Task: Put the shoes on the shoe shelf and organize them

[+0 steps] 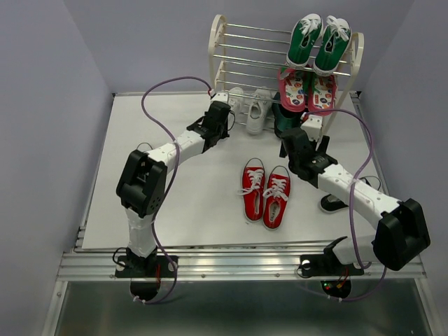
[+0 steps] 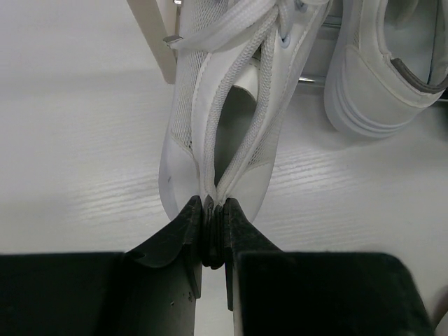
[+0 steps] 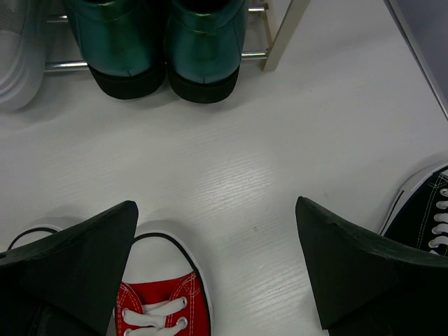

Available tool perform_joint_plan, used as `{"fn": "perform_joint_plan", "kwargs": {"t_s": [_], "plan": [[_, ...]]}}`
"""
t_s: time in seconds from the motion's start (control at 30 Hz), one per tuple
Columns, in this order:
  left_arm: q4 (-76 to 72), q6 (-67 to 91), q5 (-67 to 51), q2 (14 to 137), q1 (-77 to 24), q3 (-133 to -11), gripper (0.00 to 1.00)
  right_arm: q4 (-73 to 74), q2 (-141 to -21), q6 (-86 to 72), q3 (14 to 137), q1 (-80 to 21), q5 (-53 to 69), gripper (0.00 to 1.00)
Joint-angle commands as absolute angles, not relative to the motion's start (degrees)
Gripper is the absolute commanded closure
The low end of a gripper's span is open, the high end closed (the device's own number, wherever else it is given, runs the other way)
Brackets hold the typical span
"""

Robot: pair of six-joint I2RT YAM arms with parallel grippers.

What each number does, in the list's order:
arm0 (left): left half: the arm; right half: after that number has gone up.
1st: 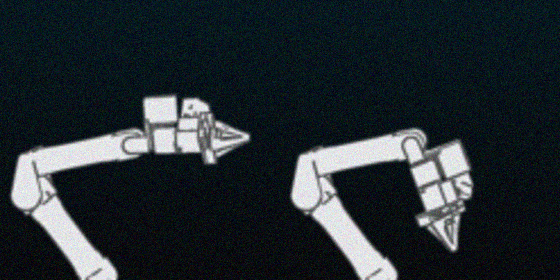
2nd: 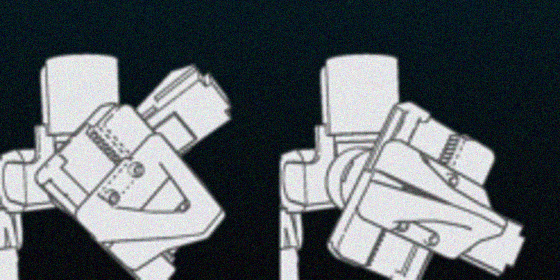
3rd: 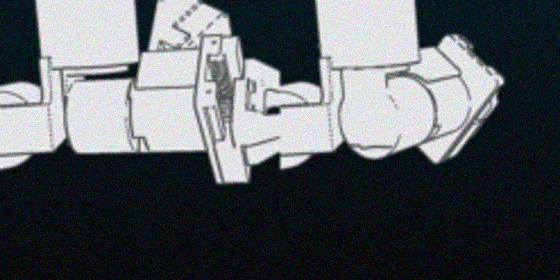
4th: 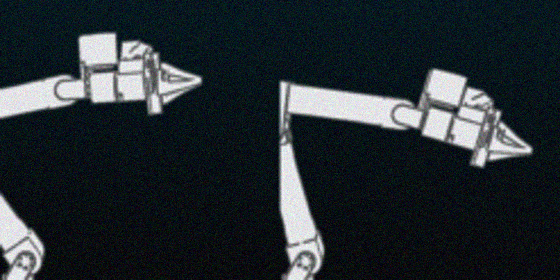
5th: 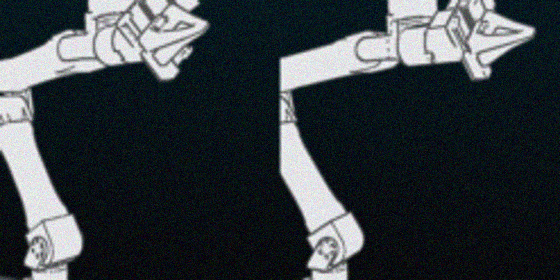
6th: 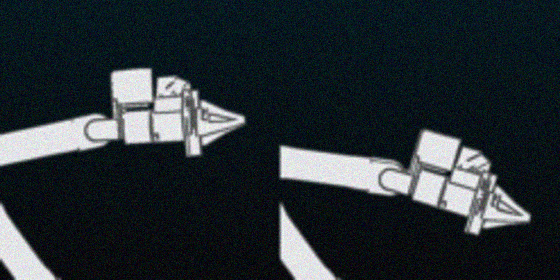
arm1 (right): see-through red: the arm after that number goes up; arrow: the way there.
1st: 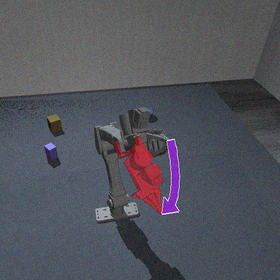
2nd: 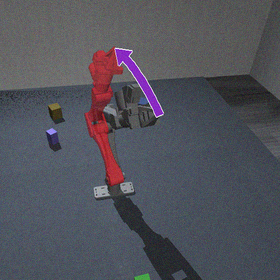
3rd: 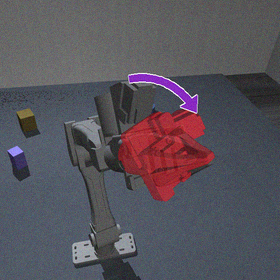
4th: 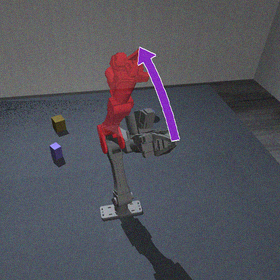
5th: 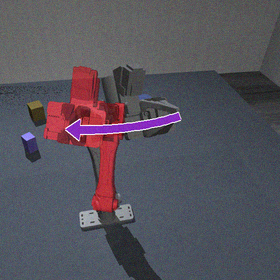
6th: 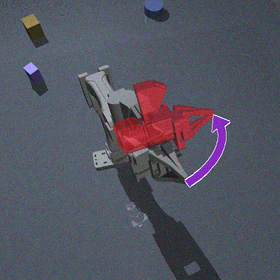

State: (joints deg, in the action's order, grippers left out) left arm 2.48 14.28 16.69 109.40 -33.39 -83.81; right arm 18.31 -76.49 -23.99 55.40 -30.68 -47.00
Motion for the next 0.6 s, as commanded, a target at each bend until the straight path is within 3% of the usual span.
{"fn": "perform_joint_plan", "kwargs": {"t_s": [0.0, 0.57], "plan": [[-3.3, 12.5, 16.0, 109.7, -33.4, -90.7, 1.0, 14.2, -76.3, -23.2, 55.3, -29.6, -46.2, 0.0], [-4.7, 13.6, 21.0, 118.9, -33.1, -101.7, 1.0, 11.3, -75.9, -22.5, 52.6, -28.6, -46.2, 0.0]]}}
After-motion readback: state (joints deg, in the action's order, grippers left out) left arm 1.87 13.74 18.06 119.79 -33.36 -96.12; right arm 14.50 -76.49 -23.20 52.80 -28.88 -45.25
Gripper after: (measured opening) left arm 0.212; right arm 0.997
